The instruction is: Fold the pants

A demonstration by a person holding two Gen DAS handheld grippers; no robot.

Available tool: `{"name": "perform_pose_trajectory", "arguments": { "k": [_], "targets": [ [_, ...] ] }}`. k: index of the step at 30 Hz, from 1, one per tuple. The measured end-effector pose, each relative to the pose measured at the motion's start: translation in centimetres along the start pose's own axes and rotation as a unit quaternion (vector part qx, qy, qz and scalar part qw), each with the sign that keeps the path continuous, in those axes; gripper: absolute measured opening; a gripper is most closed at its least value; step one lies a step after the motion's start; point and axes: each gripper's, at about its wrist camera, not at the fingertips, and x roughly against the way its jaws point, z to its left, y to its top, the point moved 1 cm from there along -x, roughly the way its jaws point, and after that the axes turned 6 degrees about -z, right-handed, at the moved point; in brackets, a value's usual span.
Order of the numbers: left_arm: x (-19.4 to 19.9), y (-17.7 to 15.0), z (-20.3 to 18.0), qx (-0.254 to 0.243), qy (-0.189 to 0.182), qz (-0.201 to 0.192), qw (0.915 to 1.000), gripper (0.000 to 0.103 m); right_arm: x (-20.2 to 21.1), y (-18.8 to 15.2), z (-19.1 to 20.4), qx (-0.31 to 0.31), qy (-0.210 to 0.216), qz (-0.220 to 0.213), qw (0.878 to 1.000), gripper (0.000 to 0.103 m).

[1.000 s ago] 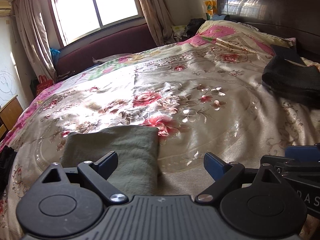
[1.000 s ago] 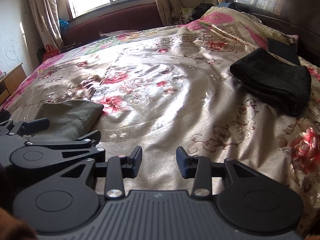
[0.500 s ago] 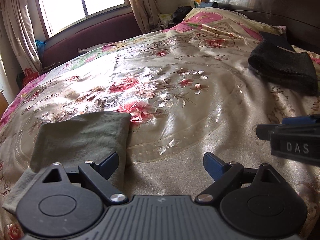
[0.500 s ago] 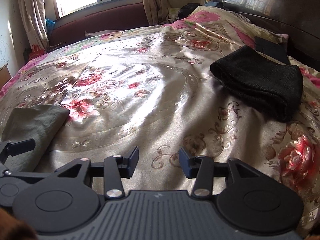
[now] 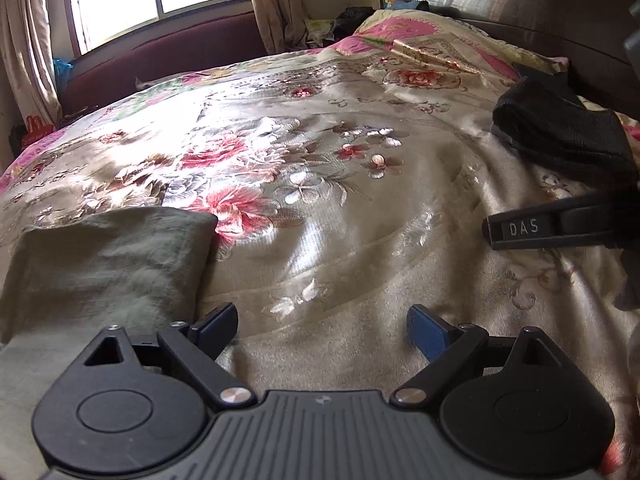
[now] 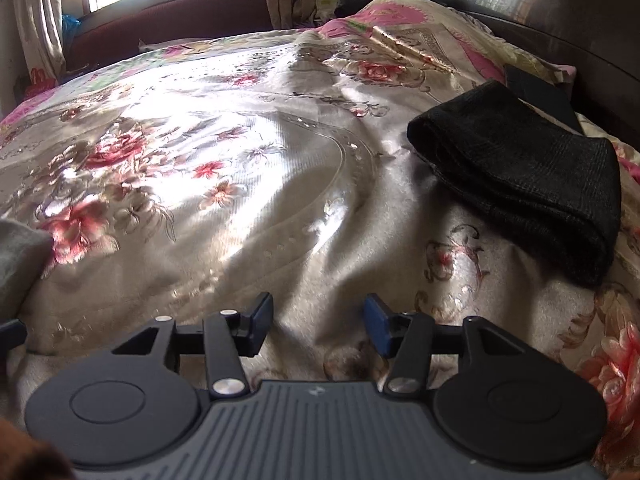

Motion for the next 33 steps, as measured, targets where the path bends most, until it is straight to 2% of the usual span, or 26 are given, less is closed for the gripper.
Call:
{"name": "perform_pose_trajectory", "arguments": {
  "k": [3,5,10,11,13,16,22,24,26,28,31,33],
  "targets": [
    [-0.9,0.7,1.1,0.026,-0.001,0.008,0.9996,0.103,-1.0,1.8,0.7,-0.012,0.016,-0.016,1.000,0.051],
    [-1.6,0.6,1.7,0.047,0.001,0.014,0.9988,0.103,-2.4,1.7,1.2,-0.003,0.000,-0.016,1.000,0.051],
    [-1.4,-0.2,0.1,-0.001,-0.003,-0.010,0.9999,0.103,-4.0,0.5,1.2,0.010,-0.038,-0.047,0.998,0.054],
    [-1.6,-0.2,-0.1,-0.005,-0.002,-0.012,0.9999,0.103,-4.2,0.4,1.2,0.011,-0.044,-0.054,0.998,0.056],
    [-2.3,0.1,0.1,0.006,-0.004,-0.008,0.9999,0.103,-5.2,0.7,1.1,0.022,-0.056,-0.063,0.996,0.066],
    [-3.1,0.0,0.4,0.009,-0.002,-0.008,0.9999,0.103,-6.3,1.0,0.5,0.013,-0.056,-0.074,0.996,0.076],
    [-2.9,-0.7,-0.1,-0.004,0.006,-0.026,0.9996,0.103,-6.2,0.7,1.1,0.029,-0.073,-0.089,0.993,0.079],
    [-2.0,-0.8,-0.5,-0.018,-0.009,-0.049,0.9986,0.103,-5.8,0.7,1.0,0.027,-0.071,-0.088,0.993,0.079],
    [-1.5,-0.7,-1.0,-0.037,-0.029,-0.061,0.9970,0.103,-5.7,0.7,0.7,0.024,-0.069,-0.085,0.994,0.085],
    [-2.2,-0.5,-1.4,-0.049,-0.023,-0.045,0.9975,0.103,-5.9,0.6,0.5,0.019,-0.072,-0.080,0.994,0.090],
    [-3.5,-0.1,-0.8,-0.020,-0.018,-0.019,0.9995,0.103,-6.5,0.5,0.5,0.019,-0.090,-0.074,0.993,0.102],
    [-3.9,-0.1,-1.1,-0.024,-0.007,-0.015,0.9996,0.103,-6.8,0.5,0.0,0.004,-0.084,-0.072,0.994,0.102]
  ]
}}
